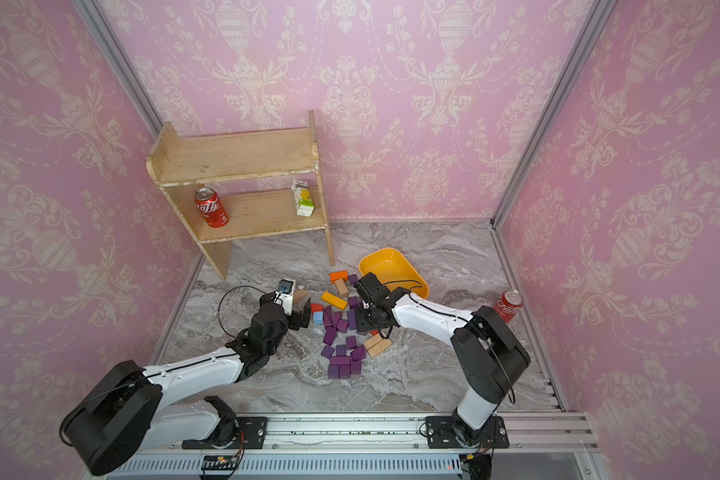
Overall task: Pick purple bricks into the storage bin
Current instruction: Pick up the building block from the center of the board.
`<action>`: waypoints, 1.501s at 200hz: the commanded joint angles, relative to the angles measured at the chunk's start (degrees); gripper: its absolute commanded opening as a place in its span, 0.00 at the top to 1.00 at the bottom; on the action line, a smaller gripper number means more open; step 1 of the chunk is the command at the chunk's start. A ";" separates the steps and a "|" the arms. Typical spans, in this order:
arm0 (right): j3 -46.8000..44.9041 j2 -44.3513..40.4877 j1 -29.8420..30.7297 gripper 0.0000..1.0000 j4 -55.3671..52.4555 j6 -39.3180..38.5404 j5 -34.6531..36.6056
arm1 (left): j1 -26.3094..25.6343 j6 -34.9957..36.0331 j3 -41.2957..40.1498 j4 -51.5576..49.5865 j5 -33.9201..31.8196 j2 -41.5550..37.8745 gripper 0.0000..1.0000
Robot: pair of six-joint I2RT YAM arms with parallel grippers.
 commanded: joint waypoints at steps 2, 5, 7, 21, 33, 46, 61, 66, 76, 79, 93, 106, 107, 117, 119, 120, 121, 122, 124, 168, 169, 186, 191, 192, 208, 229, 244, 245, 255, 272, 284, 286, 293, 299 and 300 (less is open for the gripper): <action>1.58 -0.73 1.15 0.52 -3.66 0.87 1.37 | -0.50 -0.54 -0.73 0.52 -0.08 0.17 0.01; 1.69 -0.58 1.23 0.52 -3.86 0.93 1.50 | -0.47 -0.53 -0.72 0.46 -0.07 0.13 0.01; 1.72 -0.50 1.36 0.52 -4.05 0.95 1.66 | -0.49 -0.53 -0.68 0.45 -0.07 0.08 0.01; 2.16 0.06 1.94 0.51 -4.80 0.87 2.78 | -0.46 -0.62 -0.83 0.31 0.01 -0.22 0.01; 2.53 0.59 2.37 0.52 -5.18 0.82 3.03 | -0.50 -0.66 -0.91 0.21 -0.06 -0.59 0.01; 2.89 1.12 2.59 0.51 -5.10 0.94 3.02 | -0.50 -0.69 -0.91 0.05 -0.15 -0.90 0.01; 3.22 1.72 2.95 0.51 -4.84 1.04 3.18 | -0.50 -0.65 -0.97 -0.20 -0.16 -1.42 0.01; 3.29 1.95 3.03 0.51 -4.75 1.12 3.16 | -0.50 -0.70 -1.01 -0.21 -0.16 -1.52 0.01; 3.58 2.40 3.09 0.51 -4.58 1.25 3.03 | -0.49 -0.64 -1.06 -0.26 -0.16 -1.74 0.01; 3.59 2.57 3.16 0.51 -4.52 1.29 3.03 | -0.49 -0.67 -1.02 -0.26 -0.23 -1.81 0.01; 3.70 3.28 3.42 0.51 -4.49 1.61 3.11 | -0.42 -0.70 -0.97 -0.45 -0.42 -1.84 0.01; 3.59 3.99 3.44 0.51 -3.99 1.91 3.04 | -0.47 -0.77 -1.01 -0.51 -0.51 -1.89 0.01; 3.60 4.05 3.48 0.52 -3.98 1.92 3.03 | -0.49 -0.79 -1.01 -0.56 -0.51 -1.89 0.01; 3.51 4.39 3.61 0.52 -3.72 2.04 2.79 | -0.48 -0.80 -0.92 -0.60 -0.42 -1.81 0.01; 3.45 4.45 3.67 0.52 -3.68 2.06 2.77 | -0.45 -0.78 -0.93 -0.61 -0.42 -1.81 0.01; 3.48 4.46 3.64 0.52 -3.65 2.08 2.77 | -0.43 -0.83 -0.93 -0.61 -0.42 -1.81 0.01; 3.45 4.56 3.62 0.52 -3.63 2.13 2.77 | -0.42 -0.86 -0.89 -0.61 -0.42 -1.81 0.01; 3.44 4.56 3.66 0.52 -3.62 2.11 2.77 | -0.42 -0.83 -0.91 -0.61 -0.42 -1.81 0.01; 3.34 4.69 3.73 0.52 -3.55 2.12 2.81 | -0.44 -0.85 -0.92 -0.61 -0.44 -1.76 0.01; 3.64 5.80 3.88 0.52 -3.26 2.37 3.59 | -0.49 -0.97 -0.70 -0.81 -0.51 -1.50 0.01; 3.58 5.80 3.92 0.52 -3.22 2.32 3.58 | -0.49 -0.97 -0.68 -0.84 -0.51 -1.48 0.01; 3.62 5.98 4.14 0.52 -3.51 2.10 4.47 | -0.50 -0.97 -0.67 -0.82 -0.73 -1.39 0.01; 3.61 6.05 4.13 0.52 -3.57 2.05 4.71 | -0.46 -0.97 -0.67 -0.87 -0.73 -1.29 0.01; 3.65 6.14 4.09 0.52 -3.59 2.03 4.75 | -0.48 -0.93 -0.71 -0.78 -0.70 -1.28 0.01; 3.77 6.62 4.12 0.55 -3.77 2.00 5.36 | -0.48 -0.97 -0.67 -0.56 -0.26 -1.01 0.01; 3.42 6.76 4.07 0.56 -3.18 2.68 6.16 | -0.49 -0.97 -0.62 -0.29 0.11 -0.67 0.01; 3.64 7.24 4.17 0.56 -3.32 2.65 6.59 | -0.48 -0.82 -0.67 -0.26 -0.02 -0.45 0.01; 3.62 7.26 4.15 0.56 -3.29 2.68 6.61 | -0.49 -0.81 -0.67 -0.26 -0.05 -0.42 0.01; 3.99 7.81 4.12 0.57 -3.60 2.53 6.88 | -0.50 -0.84 -0.73 -0.22 -0.15 -0.24 0.01; 4.38 8.49 4.17 0.60 -3.79 2.11 7.45 | -0.50 -0.97 -0.58 -0.12 0.08 0.10 0.01; 4.62 8.30 4.14 0.62 -3.79 1.77 7.68 | -0.49 -1.05 -0.54 -0.16 0.13 0.37 0.01; 4.61 8.22 4.16 0.63 -3.66 1.75 7.66 | -0.48 -1.04 -0.57 -0.17 0.18 0.43 0.01; 4.61 7.81 4.20 0.65 -3.54 1.58 7.76 | -0.45 -1.06 -0.50 -0.12 0.20 0.53 0.01; 4.51 7.37 4.22 0.66 -3.43 1.48 7.98 | -0.49 -1.06 -0.40 -0.13 0.12 0.57 0.01; 4.59 7.28 4.17 0.67 -3.43 1.48 8.05 | -0.50 -1.06 -0.44 -0.15 0.11 0.57 0.01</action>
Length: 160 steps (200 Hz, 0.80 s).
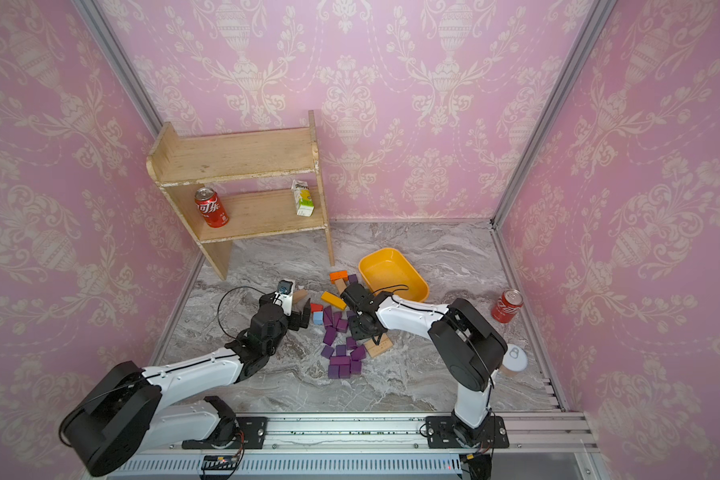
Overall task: Pick purple bricks into the storage bin
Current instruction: Pick up the building block from the center of the board, then place the building block in the storage box.
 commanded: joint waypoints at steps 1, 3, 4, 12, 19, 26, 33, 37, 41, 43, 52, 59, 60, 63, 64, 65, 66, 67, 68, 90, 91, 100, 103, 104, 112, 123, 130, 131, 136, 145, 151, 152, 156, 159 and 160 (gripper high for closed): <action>1.67 -0.21 0.44 0.67 -0.66 0.00 1.99 | -0.50 -1.04 -0.09 -0.45 0.11 0.61 0.01; 1.70 -0.32 0.39 0.67 -0.66 0.03 2.09 | -0.48 -1.04 -0.11 -0.32 0.17 0.67 0.01; 1.70 -0.40 0.38 0.67 -0.70 0.03 2.10 | -0.49 -0.99 -0.12 -0.30 0.14 0.69 0.01; 1.81 -1.01 0.42 0.67 -0.88 0.04 2.51 | -0.50 -0.98 -0.10 -0.30 0.00 0.75 0.01; 2.03 -1.61 0.44 0.68 -1.11 -0.06 2.90 | -0.46 -1.03 -0.04 -0.28 0.10 0.90 0.01; 2.14 -2.23 0.38 0.68 -1.44 -0.14 3.15 | -0.45 -0.99 -0.10 -0.24 0.11 0.96 0.01; 2.39 -3.18 0.38 0.69 -1.53 -0.30 3.34 | -0.47 -1.03 -0.04 -0.17 0.16 1.04 0.01; 2.45 -3.66 0.39 0.69 -1.47 -0.44 3.33 | -0.46 -1.07 -0.05 -0.18 0.11 1.13 0.01; 2.47 -4.22 0.44 0.69 -1.54 -0.61 3.41 | -0.42 -1.12 -0.09 -0.16 0.11 1.20 0.01; 2.58 -4.49 0.39 0.69 -1.54 -0.65 3.39 | -0.48 -1.12 -0.11 -0.12 0.11 1.22 0.01; 3.03 -5.60 0.33 0.69 -1.82 -1.03 3.61 | -0.48 -1.13 -0.04 -0.18 0.11 1.29 0.01; 3.58 -6.46 0.33 0.69 -1.95 -1.32 3.65 | -0.50 -1.21 -0.08 -0.11 0.10 1.31 0.01; 3.61 -6.55 0.35 0.69 -2.01 -1.34 3.63 | -0.50 -1.21 -0.10 -0.11 0.06 1.36 0.01; 3.61 -6.88 0.29 0.69 -2.13 -1.51 3.69 | -0.44 -1.21 0.04 -0.11 0.02 1.38 0.01; 3.63 -7.02 0.25 0.69 -2.23 -1.52 3.78 | -0.43 -1.21 0.05 -0.11 0.02 1.39 0.01; 3.63 -7.09 0.27 0.69 -2.28 -1.58 3.83 | -0.46 -1.21 0.05 -0.11 0.02 1.40 0.01; 3.64 -7.12 0.23 0.69 -2.35 -1.60 3.94 | -0.48 -1.21 0.01 -0.11 0.02 1.40 0.01; 3.64 -7.27 0.22 0.69 -2.38 -1.62 3.95 | -0.49 -1.21 0.03 -0.15 0.02 1.40 0.01; 3.64 -7.43 0.25 0.69 -2.40 -1.67 4.00 | -0.50 -1.21 0.05 -0.13 0.02 1.40 0.01; 7.47 -9.65 -0.52 0.69 -2.53 -2.59 4.57 | -0.47 -1.26 -0.04 -0.19 0.05 1.25 0.01; 7.53 -9.77 -0.55 0.69 -2.52 -2.68 4.62 | -0.44 -1.28 -0.04 -0.19 0.03 1.23 0.01; 8.51 -10.36 -1.19 0.69 -2.42 -3.48 4.75 | -0.50 -1.28 -0.05 -0.30 -0.07 1.11 0.01; 8.85 -10.57 -1.36 0.69 -2.48 -3.76 4.84 | -0.50 -1.30 -0.04 -0.36 -0.07 1.06 0.01; 8.93 -10.62 -1.46 0.69 -2.50 -3.80 4.93 | -0.50 -1.30 0.01 -0.37 -0.07 1.05 0.01; 9.76 -10.93 -2.57 0.69 -2.59 -4.27 5.34 | -0.50 -1.30 -0.01 -0.50 -0.07 0.81 0.01; 10.88 -11.25 -4.46 0.69 -2.42 -4.93 5.16 | -0.46 -1.30 0.00 -0.63 -0.01 0.56 0.01; 11.59 -11.37 -5.85 0.69 -2.33 -5.28 4.81 | -0.49 -1.25 -0.01 -0.73 0.03 0.37 0.01; 11.66 -11.42 -6.03 0.69 -2.29 -5.39 4.78 | -0.50 -1.27 -0.07 -0.72 0.03 0.36 0.01; 12.21 -11.29 -6.99 0.69 -2.17 -5.85 4.67 | -0.49 -1.30 -0.05 -0.80 0.04 0.27 0.01; 13.08 -11.04 -8.82 0.69 -2.15 -6.60 4.83 | -0.50 -1.29 -0.04 -0.90 0.02 0.10 0.01; 13.91 -10.62 -10.13 0.69 -2.42 -6.89 4.88 | -0.47 -1.30 -0.11 -0.90 0.02 0.00 0.01; 14.05 -10.56 -10.33 0.69 -2.46 -6.94 4.91 | -0.49 -1.30 -0.11 -0.90 0.02 -0.01 0.01; 14.57 -10.16 -11.19 0.69 -2.54 -7.18 5.01 | -0.49 -1.30 -0.10 -0.94 0.02 -0.07 0.01; 14.93 -9.85 -11.73 0.69 -2.65 -7.31 5.02 | -0.48 -1.23 -0.04 -0.98 0.02 -0.07 0.01; 15.04 -9.73 -11.87 0.69 -2.67 -7.37 5.02 | -0.45 -1.26 -0.08 -0.98 0.06 -0.08 0.01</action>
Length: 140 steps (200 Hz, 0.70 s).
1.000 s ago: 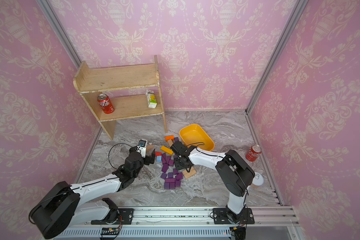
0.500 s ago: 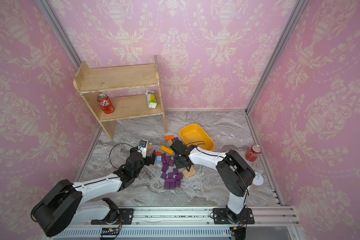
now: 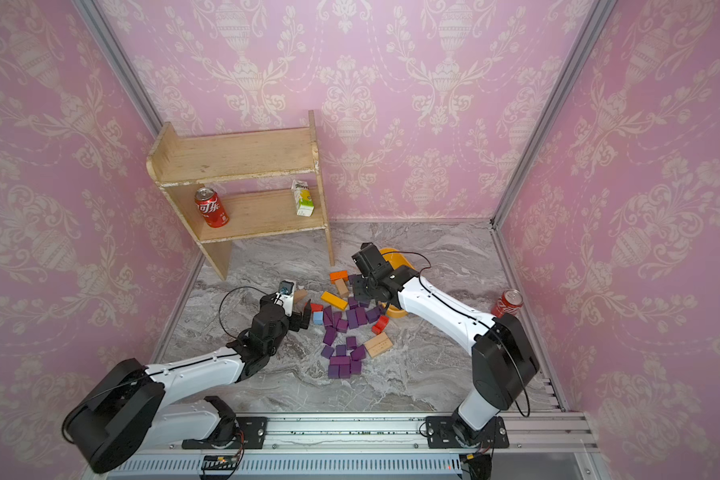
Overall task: Pick purple bricks into the storage bin
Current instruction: Place the building block in the storage box.
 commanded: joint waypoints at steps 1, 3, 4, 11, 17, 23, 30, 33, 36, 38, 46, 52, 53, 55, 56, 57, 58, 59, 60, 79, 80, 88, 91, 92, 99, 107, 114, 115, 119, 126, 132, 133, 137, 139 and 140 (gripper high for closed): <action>3.05 0.75 -3.77 0.69 -1.06 -2.75 1.30 | -0.43 -1.26 -0.10 -0.96 0.04 -0.81 0.01; 3.31 0.92 -4.31 0.69 -1.13 -2.83 1.30 | -0.48 -1.28 -0.11 -1.01 0.03 -0.81 0.01; 3.49 1.02 -4.56 0.69 -1.14 -2.85 1.30 | -0.45 -1.28 -0.12 -1.03 0.02 -0.82 0.01; 4.27 1.76 -5.82 0.69 -1.24 -3.06 1.26 | -0.50 -1.29 -0.11 -0.96 0.11 -0.90 0.01; 4.90 2.63 -6.85 0.69 -1.20 -3.35 1.37 | -0.50 -1.28 -0.11 -1.08 0.19 -0.93 0.01; 5.59 3.48 -7.76 0.69 -1.13 -3.68 1.38 | -0.50 -1.28 -0.03 -1.12 0.43 -0.82 0.01; 6.31 4.59 -8.82 0.69 -1.28 -3.98 1.54 | -0.50 -1.28 0.04 -1.19 0.79 -0.77 0.01; 6.68 5.10 -9.12 0.69 -1.44 -4.07 1.68 | -0.47 -1.20 0.10 -1.20 0.95 -0.76 0.01; 7.13 5.56 -9.51 0.68 -1.59 -4.09 1.91 | -0.50 -1.12 0.07 -1.28 1.02 -0.74 0.01; 7.42 6.01 -9.72 0.68 -1.66 -4.16 1.98 | -0.50 -1.06 0.19 -1.44 1.17 -0.69 0.01; 8.53 7.53 -10.58 0.68 -1.96 -4.14 2.04 | -0.49 -1.07 0.55 -1.95 1.41 -0.63 0.01; 9.40 8.74 -11.21 0.68 -2.46 -3.97 2.05 | -0.49 -1.10 0.78 -2.46 1.50 -0.53 0.01; 9.53 8.93 -11.30 0.68 -2.51 -3.94 2.03 | -0.45 -1.10 0.77 -2.55 1.51 -0.50 0.01; 9.85 9.24 -11.44 0.68 -2.79 -3.86 2.01 | -0.45 -1.06 0.78 -2.72 1.51 -0.47 0.01; 10.02 9.44 -11.56 0.68 -2.85 -3.80 2.01 | -0.43 -1.08 0.86 -2.85 1.51 -0.47 0.01; 10.15 9.67 -11.70 0.68 -2.92 -3.73 2.01 | -0.47 -1.09 0.90 -2.92 1.51 -0.47 0.01; 10.30 9.92 -11.81 0.68 -3.01 -3.69 2.01 | -0.48 -1.06 1.01 -3.04 1.51 -0.42 0.01; 10.46 10.09 -11.83 0.68 -3.05 -3.67 1.92 | -0.49 -1.08 1.06 -3.10 1.56 -0.40 0.01; 10.54 10.26 -11.92 0.68 -3.11 -3.66 1.87 | -0.50 -1.09 1.13 -3.13 1.58 -0.39 0.01; 12.94 13.60 -12.92 0.69 -3.18 -3.78 0.96 | -0.44 -1.19 1.49 -3.69 2.36 -0.10 0.01; 13.06 13.77 -12.95 0.69 -3.18 -3.81 1.00 | -0.47 -1.19 1.48 -3.69 2.42 -0.06 0.01; 14.11 15.08 -13.06 0.69 -3.51 -3.83 0.81 | -0.46 -1.26 1.58 -3.69 3.01 0.21 0.01; 14.56 15.62 -13.14 0.69 -3.70 -3.83 0.81 | -0.50 -1.28 1.72 -3.73 3.27 0.31 0.01; 14.61 15.84 -13.15 0.69 -3.75 -3.79 0.79 | -0.46 -1.28 1.77 -3.80 3.27 0.41 0.01; 15.66 16.82 -13.25 0.67 -4.06 -3.70 0.82 | -0.50 -1.28 2.07 -4.21 3.86 0.73 0.01; 16.47 17.64 -13.31 0.62 -4.38 -3.66 0.89 | -0.46 -1.65 2.70 -5.23 4.06 1.14 0.01; 16.93 18.13 -13.33 0.54 -4.54 -3.57 1.05 | -0.43 -2.16 3.62 -6.83 4.00 1.56 0.01; 16.99 18.15 -13.29 0.53 -4.52 -3.57 1.09 | -0.42 -2.20 3.77 -7.02 3.95 1.65 0.01; 17.03 18.17 -13.33 0.48 -4.43 -3.61 1.10 | -0.48 -2.27 4.20 -7.82 4.04 1.97 0.01; 16.74 17.85 -13.32 0.41 -4.01 -3.90 0.85 | -0.49 -2.12 4.92 -8.62 4.17 2.61 0.01; 16.24 17.17 -13.27 0.37 -3.47 -4.24 0.71 | -0.42 -2.16 5.35 -9.04 4.30 3.08 0.01; 16.16 17.10 -13.30 0.36 -3.41 -4.30 0.70 | -0.46 -2.16 5.34 -9.09 4.31 3.15 0.01; 15.75 16.61 -13.33 0.35 -3.00 -4.55 0.69 | -0.50 -2.10 5.42 -9.06 4.33 3.42 0.01; 15.49 16.31 -13.34 0.35 -2.82 -4.67 0.69 | -0.50 -2.10 5.44 -9.01 4.33 3.52 0.01; 15.34 16.14 -13.34 0.35 -2.74 -4.78 0.73 | -0.50 -2.09 5.43 -8.99 4.37 3.59 0.01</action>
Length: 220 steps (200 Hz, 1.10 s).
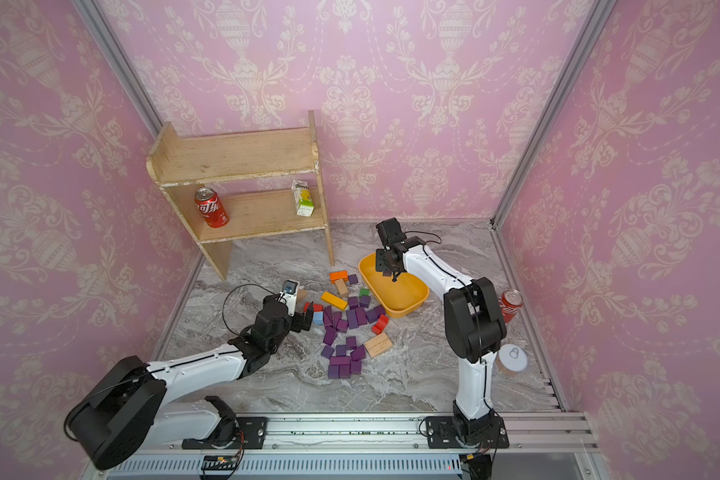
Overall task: Pick purple bricks into the storage bin
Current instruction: Place the building block in the storage box, then pick up the building block from the center of the board.
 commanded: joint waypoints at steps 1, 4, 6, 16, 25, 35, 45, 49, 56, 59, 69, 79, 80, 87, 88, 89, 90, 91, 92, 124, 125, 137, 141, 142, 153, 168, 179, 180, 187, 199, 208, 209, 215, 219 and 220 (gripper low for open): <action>0.34 -2.52 -0.09 0.34 0.11 -1.55 -0.25 | -0.48 -1.27 2.30 -3.66 1.88 1.75 0.01; -0.05 -2.97 -0.09 0.33 0.35 -1.83 -0.21 | -0.41 -1.27 2.29 -3.59 1.96 1.82 0.01; -0.31 -3.16 -0.09 0.32 0.46 -2.00 -0.26 | -0.40 -1.27 2.34 -3.56 1.98 1.89 0.01; -1.46 -4.89 -0.01 0.32 0.56 -2.90 -0.30 | -0.44 -1.26 2.40 -3.27 2.03 2.19 0.01; -2.78 -6.47 -0.09 0.32 0.11 -3.55 -0.36 | -0.48 -1.33 2.53 -3.49 2.34 2.20 0.01; -4.63 -8.52 0.00 0.32 -0.29 -4.31 -0.44 | -0.48 -1.51 3.33 -5.18 3.24 1.73 0.01; -7.06 -10.96 0.05 0.33 -0.25 -4.84 -0.69 | -0.48 -2.00 4.23 -7.03 4.53 0.92 0.01; -8.56 -12.11 0.04 0.32 0.05 -4.98 -0.91 | -0.48 -2.12 4.52 -7.44 5.05 0.56 0.01; -10.89 -14.24 0.05 0.32 0.66 -5.35 -1.87 | -0.46 -2.43 4.74 -7.74 5.82 0.06 0.01; -12.02 -15.18 0.07 0.32 1.06 -5.61 -2.46 | -0.41 -2.54 4.95 -7.81 5.99 -0.09 0.01; -15.60 -18.40 0.06 0.32 2.12 -6.27 -4.81 | -0.46 -3.21 5.32 -7.83 6.31 -0.50 0.01; -18.44 -21.56 0.17 0.32 2.52 -6.70 -6.65 | -0.47 -4.01 6.01 -8.31 6.51 -0.37 0.01; -18.78 -21.88 0.17 0.32 2.52 -6.77 -6.76 | -0.47 -4.13 6.13 -8.42 6.49 -0.33 0.01; -20.57 -23.91 0.14 0.32 2.40 -7.11 -7.56 | -0.44 -4.62 6.88 -9.18 6.94 0.00 0.01; -20.85 -24.24 0.16 0.32 2.42 -7.19 -7.74 | -0.41 -4.66 7.00 -9.34 6.97 0.08 0.01; -21.12 -24.59 0.16 0.32 2.43 -7.28 -7.87 | -0.40 -4.63 7.11 -9.46 7.03 0.17 0.01; -21.39 -24.89 0.17 0.32 2.34 -7.41 -8.03 | -0.40 -4.70 7.25 -9.52 7.10 0.21 0.01; -21.66 -25.18 0.17 0.32 2.35 -7.52 -8.15 | -0.44 -4.79 7.36 -9.73 7.18 0.27 0.01; -21.88 -25.49 0.17 0.31 2.30 -7.66 -8.26 | -0.46 -4.83 7.42 -9.92 7.31 0.35 0.01; -29.47 -33.34 0.19 0.30 1.49 -10.48 -13.84 | -0.89 -6.49 10.38 -13.59 9.58 1.75 0.01; -29.65 -33.44 0.18 0.30 1.52 -10.50 -14.00 | -0.90 -6.55 10.42 -13.61 9.83 1.75 0.02; -32.12 -35.85 0.17 0.30 1.90 -10.85 -15.32 | -1.29 -7.66 10.98 -14.35 12.00 1.85 0.02; -32.89 -36.53 0.17 0.30 2.08 -10.99 -15.68 | -1.43 -8.01 11.21 -14.86 12.26 1.83 0.03; -32.99 -36.71 0.17 0.30 2.08 -11.02 -15.76 | -1.48 -8.11 11.32 -15.08 12.26 1.83 0.03; -35.24 -38.70 0.18 0.30 2.58 -11.22 -16.28 | -2.08 -9.25 12.35 -17.49 12.65 1.83 0.03; -37.93 -41.32 0.26 0.30 3.48 -11.58 -16.39 | -3.08 -9.95 13.25 -20.73 13.06 1.79 0.04; -39.31 -43.08 0.18 0.29 3.58 -11.34 -15.49 | -3.99 -10.33 13.66 -23.64 12.91 1.47 0.06; -39.36 -43.23 0.17 0.29 3.58 -11.37 -15.44 | -4.04 -10.37 13.73 -23.95 12.90 1.43 0.06; -39.99 -44.18 0.25 0.28 3.61 -11.59 -15.31 | -4.63 -10.64 14.04 -26.03 12.73 1.15 0.07; -40.94 -45.89 0.25 0.27 3.66 -11.92 -15.64 | -5.55 -11.72 14.58 -29.76 12.63 0.43 0.08; -41.58 -47.04 0.25 0.26 4.00 -11.93 -15.95 | -6.15 -13.06 14.89 -32.15 12.65 -0.15 0.09; -41.64 -47.19 0.25 0.26 4.05 -11.93 -15.98 | -6.22 -13.27 14.92 -32.42 12.73 -0.17 0.09; -41.98 -47.95 0.17 0.25 4.33 -11.85 -16.12 | -6.55 -14.22 15.12 -33.79 13.14 -0.48 0.10; -42.20 -48.39 0.21 0.25 4.70 -11.78 -16.03 | -6.83 -14.86 15.19 -34.54 13.46 -0.60 0.11; -42.30 -48.44 0.19 0.25 4.71 -11.72 -15.93 | -6.91 -14.91 15.20 -34.72 13.57 -0.62 0.11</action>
